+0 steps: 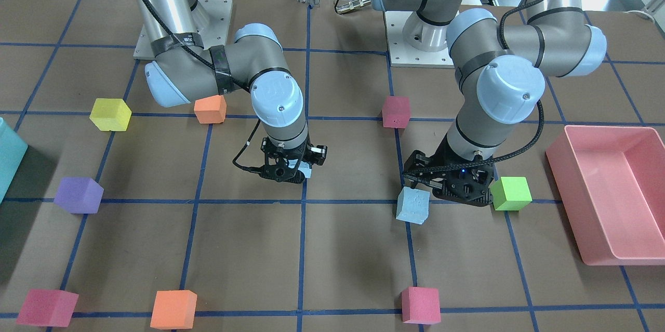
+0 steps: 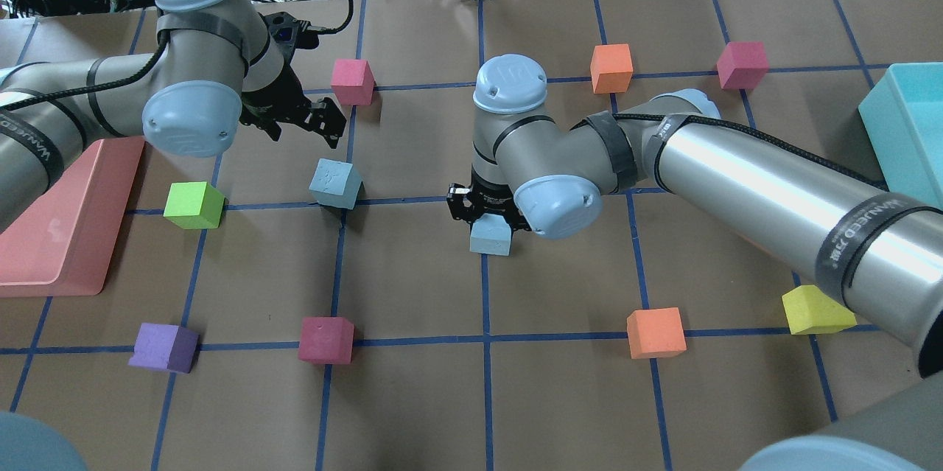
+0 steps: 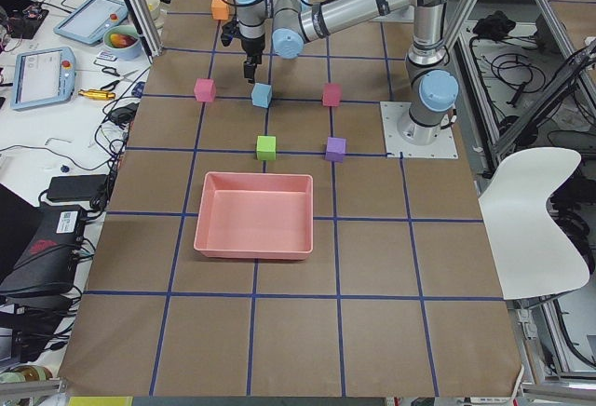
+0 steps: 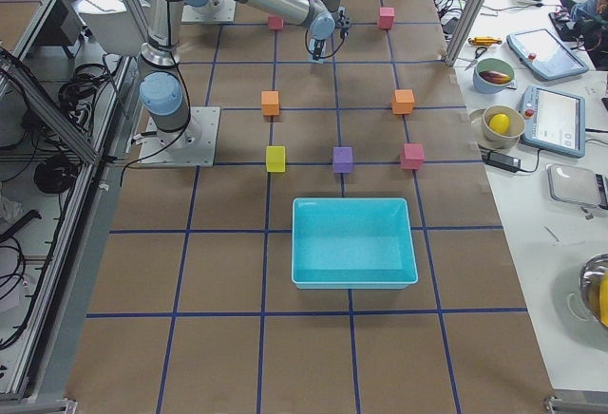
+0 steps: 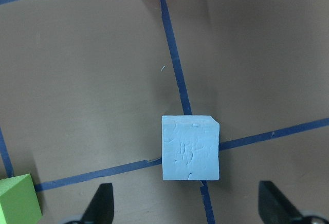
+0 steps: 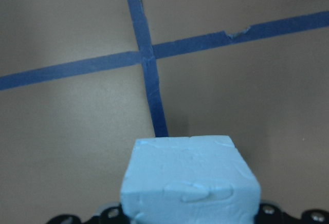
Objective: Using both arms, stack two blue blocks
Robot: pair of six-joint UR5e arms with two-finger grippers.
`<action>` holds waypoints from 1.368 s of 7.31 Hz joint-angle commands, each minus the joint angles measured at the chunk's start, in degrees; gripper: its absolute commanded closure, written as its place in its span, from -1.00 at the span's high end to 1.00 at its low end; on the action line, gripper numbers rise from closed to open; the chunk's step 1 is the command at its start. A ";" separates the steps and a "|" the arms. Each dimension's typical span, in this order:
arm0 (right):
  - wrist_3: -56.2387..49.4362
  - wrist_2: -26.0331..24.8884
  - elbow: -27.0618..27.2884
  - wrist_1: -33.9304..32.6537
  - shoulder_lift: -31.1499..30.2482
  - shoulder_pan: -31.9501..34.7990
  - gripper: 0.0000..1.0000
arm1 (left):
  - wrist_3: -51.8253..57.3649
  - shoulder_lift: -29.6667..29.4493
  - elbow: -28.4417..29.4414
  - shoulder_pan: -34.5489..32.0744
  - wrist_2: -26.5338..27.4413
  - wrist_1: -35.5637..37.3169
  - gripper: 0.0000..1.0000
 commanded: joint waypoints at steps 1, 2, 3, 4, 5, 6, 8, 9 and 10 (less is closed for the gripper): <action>-0.09 0.47 0.37 -0.65 0.76 1.21 -1.00 | -7.51 -3.07 -2.14 -0.33 -1.95 4.46 1.00; -0.09 0.47 0.37 -2.31 1.38 1.39 -1.00 | -7.20 -4.30 -4.15 -0.33 -1.96 7.88 1.00; -0.18 0.38 0.46 -2.58 1.64 1.39 -1.00 | -6.94 -5.18 -6.52 -0.33 -1.96 10.70 1.00; -0.44 0.30 0.46 -3.37 1.65 1.39 -0.88 | -5.98 -5.37 -8.20 -0.33 -1.61 10.99 1.00; -0.88 0.03 0.46 -5.03 1.73 1.39 -0.12 | -5.19 -5.45 -9.00 -0.24 -1.52 11.08 1.00; -0.71 -0.40 0.46 -6.53 2.17 1.39 0.99 | -5.09 -5.54 -9.10 -0.24 -1.70 11.17 0.80; -0.62 -0.58 0.37 -6.63 2.09 1.30 1.00 | -4.65 -5.46 -8.83 -0.07 -1.70 11.17 -0.99; -0.88 -0.58 -0.24 -6.11 1.56 1.04 1.00 | -4.74 -5.19 -8.48 -0.06 -1.70 11.43 -1.00; -0.97 -2.15 -1.55 -5.41 0.25 -0.09 1.00 | -5.69 -3.71 -7.44 -0.59 -2.13 12.22 -1.00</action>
